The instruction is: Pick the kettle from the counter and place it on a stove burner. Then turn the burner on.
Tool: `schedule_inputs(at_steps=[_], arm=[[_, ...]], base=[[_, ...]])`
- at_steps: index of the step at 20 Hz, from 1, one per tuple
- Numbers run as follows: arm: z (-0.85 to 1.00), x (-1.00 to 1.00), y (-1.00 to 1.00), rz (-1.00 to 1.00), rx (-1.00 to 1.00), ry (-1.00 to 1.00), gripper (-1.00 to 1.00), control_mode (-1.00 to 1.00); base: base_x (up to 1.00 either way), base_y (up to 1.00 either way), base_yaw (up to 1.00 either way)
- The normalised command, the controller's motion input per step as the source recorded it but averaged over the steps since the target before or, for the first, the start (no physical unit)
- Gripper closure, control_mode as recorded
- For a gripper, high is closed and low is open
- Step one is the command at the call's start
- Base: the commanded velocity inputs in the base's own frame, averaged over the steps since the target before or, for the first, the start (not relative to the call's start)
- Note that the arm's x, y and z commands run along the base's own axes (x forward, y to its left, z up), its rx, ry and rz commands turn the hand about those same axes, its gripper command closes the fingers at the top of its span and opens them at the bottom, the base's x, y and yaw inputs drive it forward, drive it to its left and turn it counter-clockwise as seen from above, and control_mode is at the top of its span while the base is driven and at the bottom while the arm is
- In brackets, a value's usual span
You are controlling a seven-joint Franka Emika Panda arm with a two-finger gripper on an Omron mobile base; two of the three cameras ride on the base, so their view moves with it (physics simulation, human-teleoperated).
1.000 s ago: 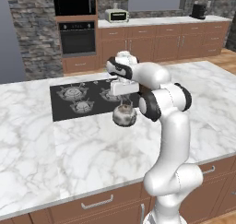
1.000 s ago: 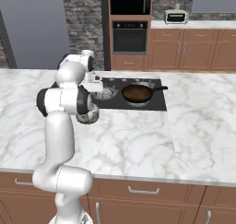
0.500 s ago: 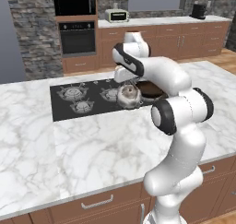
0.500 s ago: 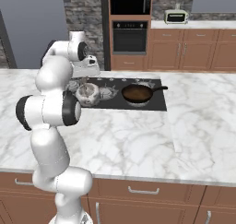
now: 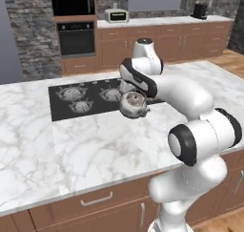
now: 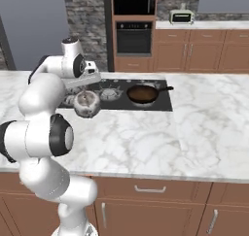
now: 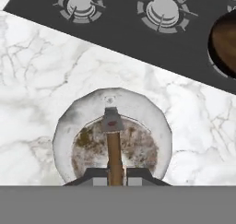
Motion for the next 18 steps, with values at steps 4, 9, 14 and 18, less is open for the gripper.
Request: schedule_inputs(at_steps=[4, 9, 14, 18], arm=[[0.0, 0.0, 0.0, 0.0, 0.0, 0.0, 1.0, 1.0], [0.0, 0.0, 0.0, 0.0, 0.0, 0.0, 1.0, 1.0], [0.0, 0.0, 0.0, 0.0, 0.0, 0.0, 1.0, 1.0], [0.0, 0.0, 0.0, 0.0, 0.0, 0.0, 1.0, 1.0]], base=[[-0.9, -0.2, -0.56], [-0.27, -0.69, -0.64], [0.47, -1.0, -0.41], [0.84, -1.0, -0.13]])
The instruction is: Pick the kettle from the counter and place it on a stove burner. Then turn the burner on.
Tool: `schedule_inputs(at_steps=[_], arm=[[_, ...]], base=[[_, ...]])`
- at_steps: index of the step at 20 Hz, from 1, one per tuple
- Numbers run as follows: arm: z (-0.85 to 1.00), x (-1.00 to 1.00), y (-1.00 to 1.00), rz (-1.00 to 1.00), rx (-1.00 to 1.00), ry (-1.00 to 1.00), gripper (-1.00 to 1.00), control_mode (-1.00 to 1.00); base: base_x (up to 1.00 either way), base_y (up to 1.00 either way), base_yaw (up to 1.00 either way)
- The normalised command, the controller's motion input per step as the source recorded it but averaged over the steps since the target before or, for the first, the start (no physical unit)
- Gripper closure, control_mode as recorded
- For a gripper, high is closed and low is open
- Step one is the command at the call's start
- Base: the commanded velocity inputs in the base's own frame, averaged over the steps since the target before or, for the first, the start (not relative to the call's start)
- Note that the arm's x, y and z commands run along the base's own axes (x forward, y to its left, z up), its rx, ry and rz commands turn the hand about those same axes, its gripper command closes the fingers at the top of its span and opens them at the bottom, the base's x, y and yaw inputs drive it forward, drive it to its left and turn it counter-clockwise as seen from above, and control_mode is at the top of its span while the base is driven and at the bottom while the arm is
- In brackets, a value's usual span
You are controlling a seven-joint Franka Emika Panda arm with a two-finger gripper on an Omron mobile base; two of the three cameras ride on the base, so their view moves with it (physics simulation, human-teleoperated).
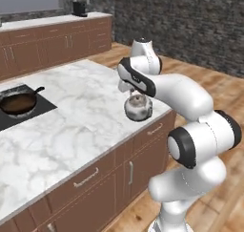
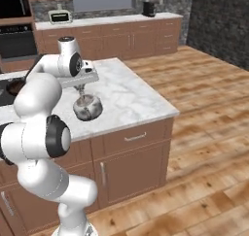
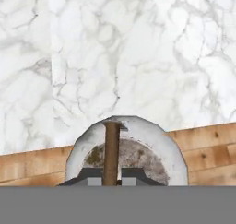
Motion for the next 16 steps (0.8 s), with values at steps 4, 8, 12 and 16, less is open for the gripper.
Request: schedule_inputs(at_steps=[4, 8, 12, 16], arm=[[0.0, 0.0, 0.0, 0.0, 0.0, 0.0, 1.0, 1.0], [0.0, 0.0, 0.0, 0.0, 0.0, 0.0, 1.0, 1.0], [0.0, 0.0, 0.0, 0.0, 0.0, 0.0, 1.0, 1.0], [0.0, 0.0, 0.0, 0.0, 0.0, 0.0, 1.0, 1.0]], base=[[0.85, -1.0, 0.0], [0.96, -1.0, 0.0], [0.99, -1.0, 0.0], [1.0, -1.0, 0.01]])
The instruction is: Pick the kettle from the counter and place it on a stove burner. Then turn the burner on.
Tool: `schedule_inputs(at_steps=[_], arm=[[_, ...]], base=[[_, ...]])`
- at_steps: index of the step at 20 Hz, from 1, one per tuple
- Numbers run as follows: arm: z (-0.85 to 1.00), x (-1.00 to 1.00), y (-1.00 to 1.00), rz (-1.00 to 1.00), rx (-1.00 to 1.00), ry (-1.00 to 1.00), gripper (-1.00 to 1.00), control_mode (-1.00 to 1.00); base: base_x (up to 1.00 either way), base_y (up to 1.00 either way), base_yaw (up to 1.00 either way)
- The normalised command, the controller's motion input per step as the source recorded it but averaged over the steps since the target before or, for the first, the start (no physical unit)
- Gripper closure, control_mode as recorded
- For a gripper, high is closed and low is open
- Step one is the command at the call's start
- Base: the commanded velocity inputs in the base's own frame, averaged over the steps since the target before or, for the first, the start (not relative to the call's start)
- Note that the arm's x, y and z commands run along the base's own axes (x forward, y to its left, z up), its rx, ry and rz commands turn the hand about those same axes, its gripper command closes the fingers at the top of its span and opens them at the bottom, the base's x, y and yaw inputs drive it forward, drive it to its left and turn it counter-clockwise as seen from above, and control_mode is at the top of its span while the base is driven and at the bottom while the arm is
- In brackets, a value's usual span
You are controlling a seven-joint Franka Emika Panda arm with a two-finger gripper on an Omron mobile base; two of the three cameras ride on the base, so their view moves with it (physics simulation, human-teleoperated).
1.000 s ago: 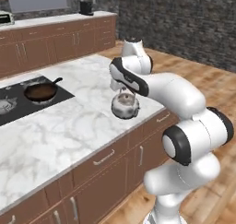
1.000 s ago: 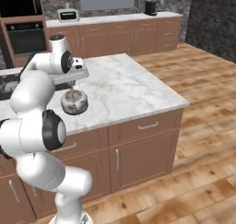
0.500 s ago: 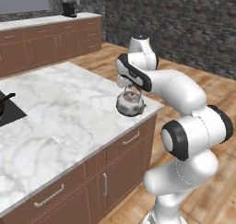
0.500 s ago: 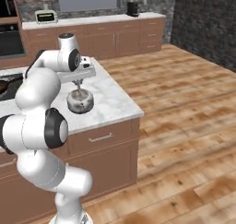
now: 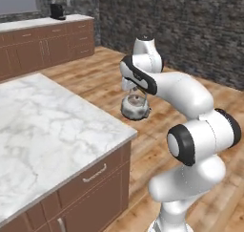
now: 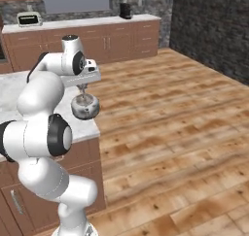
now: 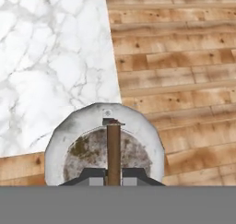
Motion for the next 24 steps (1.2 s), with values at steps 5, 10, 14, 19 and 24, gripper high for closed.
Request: schedule_inputs(at_steps=[5, 10, 14, 19, 24], arm=[[0.0, 0.0, 0.0, 0.0, 0.0, 0.0, 1.0, 1.0], [0.0, 0.0, 0.0, 0.0, 0.0, 0.0, 1.0, 1.0], [0.0, 0.0, 0.0, 0.0, 0.0, 0.0, 1.0, 1.0], [0.0, 0.0, 0.0, 0.0, 0.0, 0.0, 1.0, 1.0], [0.0, 0.0, 0.0, 0.0, 0.0, 0.0, 1.0, 1.0]], base=[[1.0, -1.0, 0.04], [0.99, -1.0, 0.06], [0.98, -1.0, 0.07], [1.0, -0.8, 0.11], [1.0, -0.27, 0.1]])
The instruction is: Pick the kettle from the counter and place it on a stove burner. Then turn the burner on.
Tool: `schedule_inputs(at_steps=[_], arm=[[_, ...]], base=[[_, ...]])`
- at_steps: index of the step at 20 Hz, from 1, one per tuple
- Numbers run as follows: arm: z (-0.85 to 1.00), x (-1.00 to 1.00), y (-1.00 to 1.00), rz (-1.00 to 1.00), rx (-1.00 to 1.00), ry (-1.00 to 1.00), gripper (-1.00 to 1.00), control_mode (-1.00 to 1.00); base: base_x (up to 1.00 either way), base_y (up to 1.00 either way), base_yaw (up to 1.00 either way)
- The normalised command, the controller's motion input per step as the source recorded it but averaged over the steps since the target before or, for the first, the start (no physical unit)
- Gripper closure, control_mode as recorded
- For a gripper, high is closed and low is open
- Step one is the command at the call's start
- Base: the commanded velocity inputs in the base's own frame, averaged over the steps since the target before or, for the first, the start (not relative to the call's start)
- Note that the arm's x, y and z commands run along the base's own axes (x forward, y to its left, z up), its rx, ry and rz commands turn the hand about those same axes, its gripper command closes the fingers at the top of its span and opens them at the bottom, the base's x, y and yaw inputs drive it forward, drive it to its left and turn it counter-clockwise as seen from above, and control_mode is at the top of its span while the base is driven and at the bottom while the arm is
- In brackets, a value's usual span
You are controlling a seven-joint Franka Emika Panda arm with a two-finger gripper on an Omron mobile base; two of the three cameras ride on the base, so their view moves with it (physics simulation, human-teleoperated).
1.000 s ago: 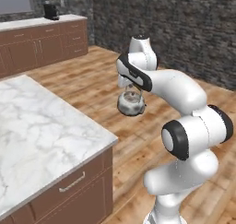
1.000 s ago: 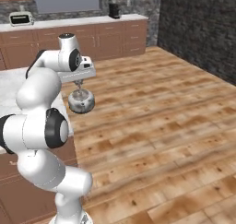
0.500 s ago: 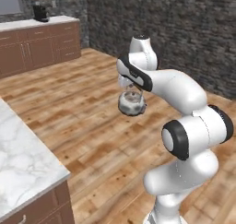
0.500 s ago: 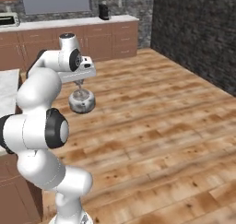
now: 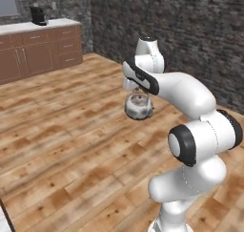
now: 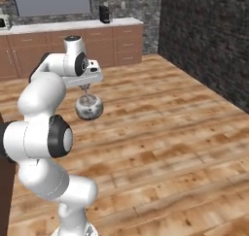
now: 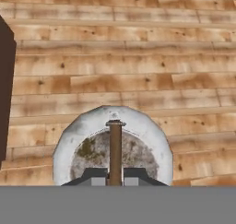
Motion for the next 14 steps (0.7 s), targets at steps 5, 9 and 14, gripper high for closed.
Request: schedule_inputs(at_steps=[5, 9, 14], arm=[[0.0, 0.0, 0.0, 0.0, 0.0, 0.0, 1.0, 1.0], [0.0, 0.0, 0.0, 0.0, 0.0, 0.0, 1.0, 1.0], [0.0, 0.0, 0.0, 0.0, 0.0, 0.0, 1.0, 1.0]], base=[[1.0, -0.03, 0.05], [1.0, 0.0, 0.02], [1.0, 0.0, 0.0]])
